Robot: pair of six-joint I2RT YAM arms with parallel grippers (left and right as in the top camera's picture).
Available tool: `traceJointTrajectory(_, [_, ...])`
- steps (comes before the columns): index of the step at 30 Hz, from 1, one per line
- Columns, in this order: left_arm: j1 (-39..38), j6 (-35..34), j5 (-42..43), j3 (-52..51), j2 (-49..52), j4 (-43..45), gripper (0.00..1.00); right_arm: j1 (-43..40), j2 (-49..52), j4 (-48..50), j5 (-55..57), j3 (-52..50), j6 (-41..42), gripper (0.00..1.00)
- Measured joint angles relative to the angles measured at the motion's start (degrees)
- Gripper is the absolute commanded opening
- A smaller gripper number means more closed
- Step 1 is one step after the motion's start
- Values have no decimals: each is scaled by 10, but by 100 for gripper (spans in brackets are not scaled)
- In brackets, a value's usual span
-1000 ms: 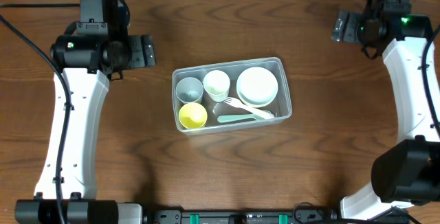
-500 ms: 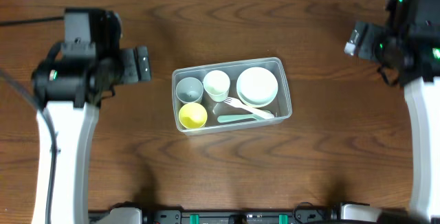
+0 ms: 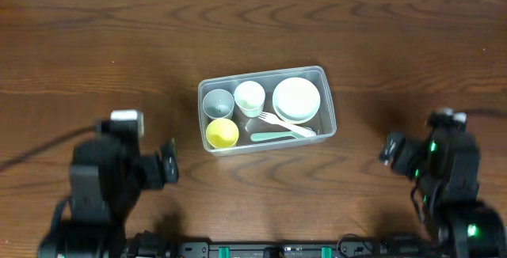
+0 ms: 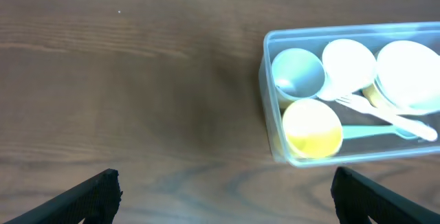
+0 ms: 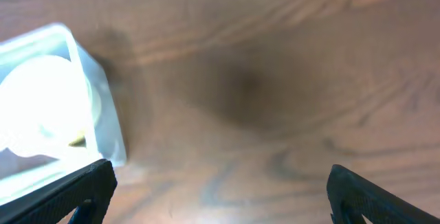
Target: Pack container
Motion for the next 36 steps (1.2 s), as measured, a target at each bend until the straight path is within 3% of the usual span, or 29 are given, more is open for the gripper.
traceJointTrajectory(7, [0, -13, 0, -71, -116, -1, 98, 4, -113, -3, 7, -73, 9, 99])
traceJointTrajectory(36, [0, -15, 0, -76, -118, 0, 98, 4, -146, 15, -43, -82, 2, 99])
